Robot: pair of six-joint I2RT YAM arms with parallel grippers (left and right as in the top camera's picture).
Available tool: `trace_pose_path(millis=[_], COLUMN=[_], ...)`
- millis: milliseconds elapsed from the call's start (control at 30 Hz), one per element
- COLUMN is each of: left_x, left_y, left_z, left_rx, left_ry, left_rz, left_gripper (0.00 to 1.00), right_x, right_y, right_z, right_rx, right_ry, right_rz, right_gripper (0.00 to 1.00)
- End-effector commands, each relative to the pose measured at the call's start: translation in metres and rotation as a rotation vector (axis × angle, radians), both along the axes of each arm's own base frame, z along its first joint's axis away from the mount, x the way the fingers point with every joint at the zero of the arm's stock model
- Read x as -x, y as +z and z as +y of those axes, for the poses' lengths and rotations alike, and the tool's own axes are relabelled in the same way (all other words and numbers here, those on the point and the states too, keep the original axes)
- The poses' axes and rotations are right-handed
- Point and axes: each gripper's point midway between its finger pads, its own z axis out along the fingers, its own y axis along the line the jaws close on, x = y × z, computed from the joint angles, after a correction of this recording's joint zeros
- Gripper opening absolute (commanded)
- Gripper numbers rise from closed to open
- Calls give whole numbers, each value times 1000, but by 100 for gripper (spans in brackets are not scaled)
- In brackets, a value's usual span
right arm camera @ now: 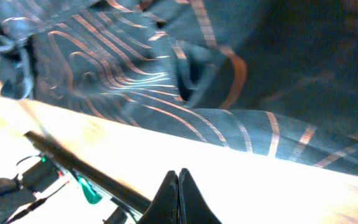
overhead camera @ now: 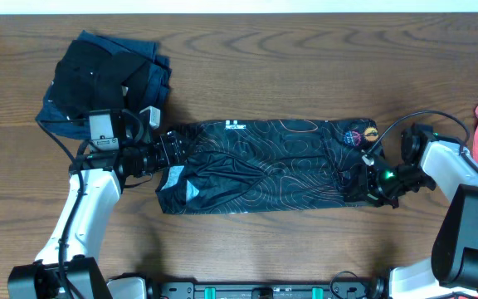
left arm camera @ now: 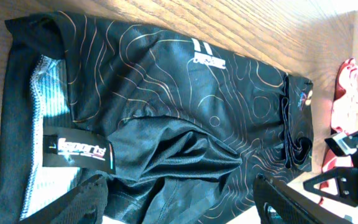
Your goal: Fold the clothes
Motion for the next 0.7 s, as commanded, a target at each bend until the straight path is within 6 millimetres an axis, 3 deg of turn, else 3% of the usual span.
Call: trace_pose_path(millis=[0, 167, 367, 500, 667], left_x=[0, 0, 0, 0, -1], left_y=[3, 3, 3, 2, 1], left_z=[1, 1, 1, 4, 4], left_rx=[-15, -15, -32, -46, -47], left_ry=[-13, -13, -39, -31, -30], left_rz=[-25, -26, -48, -45, -45], left_gripper=[77, 77, 77, 77, 77], right_x=[-20, -65, -106, -103, -63], right_y=[12, 22, 9, -7, -38], right_z=[2, -25, -68, -76, -52], right_rx=[-43, 11, 186, 294, 332], right_ry=[20, -115, -373, -384, -296], right_rz=[-118, -262, -290, -251, -120], right_gripper=[1, 1, 1, 1, 1])
